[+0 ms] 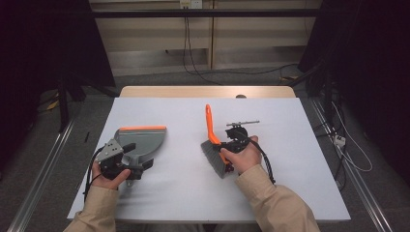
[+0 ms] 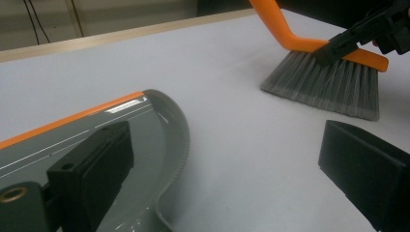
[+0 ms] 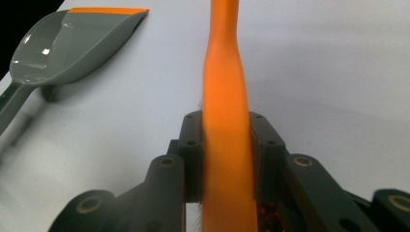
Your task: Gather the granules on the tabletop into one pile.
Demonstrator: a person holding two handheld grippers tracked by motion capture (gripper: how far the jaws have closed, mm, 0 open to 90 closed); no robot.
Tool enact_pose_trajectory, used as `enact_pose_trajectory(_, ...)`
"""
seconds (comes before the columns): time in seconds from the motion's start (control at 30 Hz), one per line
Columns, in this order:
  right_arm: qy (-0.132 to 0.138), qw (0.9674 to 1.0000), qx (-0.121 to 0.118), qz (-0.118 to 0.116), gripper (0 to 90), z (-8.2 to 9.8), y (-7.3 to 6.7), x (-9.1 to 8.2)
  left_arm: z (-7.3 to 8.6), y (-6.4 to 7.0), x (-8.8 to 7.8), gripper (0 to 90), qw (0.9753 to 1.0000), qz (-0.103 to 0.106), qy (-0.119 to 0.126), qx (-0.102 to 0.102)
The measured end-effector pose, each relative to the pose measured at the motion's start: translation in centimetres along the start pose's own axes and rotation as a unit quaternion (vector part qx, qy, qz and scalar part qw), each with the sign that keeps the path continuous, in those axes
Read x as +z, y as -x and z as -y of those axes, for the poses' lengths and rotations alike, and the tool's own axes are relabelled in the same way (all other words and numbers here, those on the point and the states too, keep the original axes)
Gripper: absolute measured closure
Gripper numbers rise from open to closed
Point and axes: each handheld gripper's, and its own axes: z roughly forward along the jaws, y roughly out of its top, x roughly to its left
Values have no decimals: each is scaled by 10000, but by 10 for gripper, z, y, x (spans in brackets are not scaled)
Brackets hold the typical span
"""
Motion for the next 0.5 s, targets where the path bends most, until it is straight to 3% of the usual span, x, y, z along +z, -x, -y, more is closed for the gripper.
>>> enact_pose_trajectory(0.3, 29, 10000, 34, -78, 715, -1, 2, -2, -1, 0, -1, 53, 10000, 4, -22, 35)
enact_pose_trajectory(0.5, 255, 9988, 56, -412, 714, -9, 2, -14, -1, 0, -1, 53, 10000, -6, -5, -10)
